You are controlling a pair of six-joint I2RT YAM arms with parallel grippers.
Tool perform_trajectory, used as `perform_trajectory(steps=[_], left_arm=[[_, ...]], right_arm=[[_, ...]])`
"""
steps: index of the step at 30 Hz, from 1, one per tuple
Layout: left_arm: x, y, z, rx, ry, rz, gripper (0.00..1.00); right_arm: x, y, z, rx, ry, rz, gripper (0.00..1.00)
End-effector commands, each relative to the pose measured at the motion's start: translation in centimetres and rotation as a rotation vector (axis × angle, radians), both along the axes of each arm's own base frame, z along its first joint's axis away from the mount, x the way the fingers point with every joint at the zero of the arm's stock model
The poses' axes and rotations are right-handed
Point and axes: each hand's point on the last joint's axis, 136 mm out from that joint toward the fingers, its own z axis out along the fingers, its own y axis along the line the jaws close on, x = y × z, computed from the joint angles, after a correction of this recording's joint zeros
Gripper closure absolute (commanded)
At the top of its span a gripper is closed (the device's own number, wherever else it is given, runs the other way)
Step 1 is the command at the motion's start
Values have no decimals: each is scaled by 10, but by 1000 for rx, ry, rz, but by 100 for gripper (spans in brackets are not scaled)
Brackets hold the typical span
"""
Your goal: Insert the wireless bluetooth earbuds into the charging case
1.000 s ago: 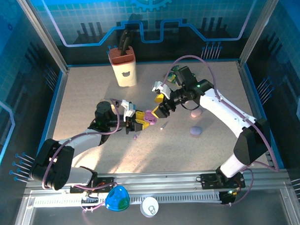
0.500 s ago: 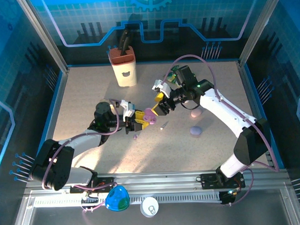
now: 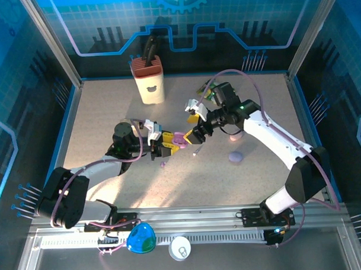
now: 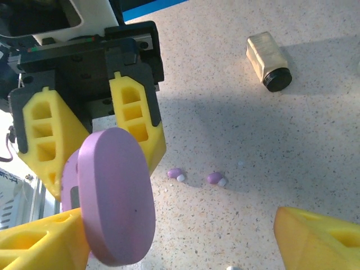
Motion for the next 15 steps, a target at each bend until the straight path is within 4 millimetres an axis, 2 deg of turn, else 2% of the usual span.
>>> perform_trajectory(steps=[1, 4, 10, 15], left_arm=[[-2, 2, 6, -18, -42, -7, 67], [-3, 2, 8, -25, -38, -14, 67], [-6, 2, 12, -40, -47, -27, 66], [-4, 3, 10, -39, -39, -21, 67]], right_arm=[[-4, 0, 14, 48, -55, 29, 16], [-3, 1, 12, 47, -66, 23, 19], [-5, 16, 5, 28, -59, 59, 40], [-7, 20, 4, 32, -51, 73, 77]])
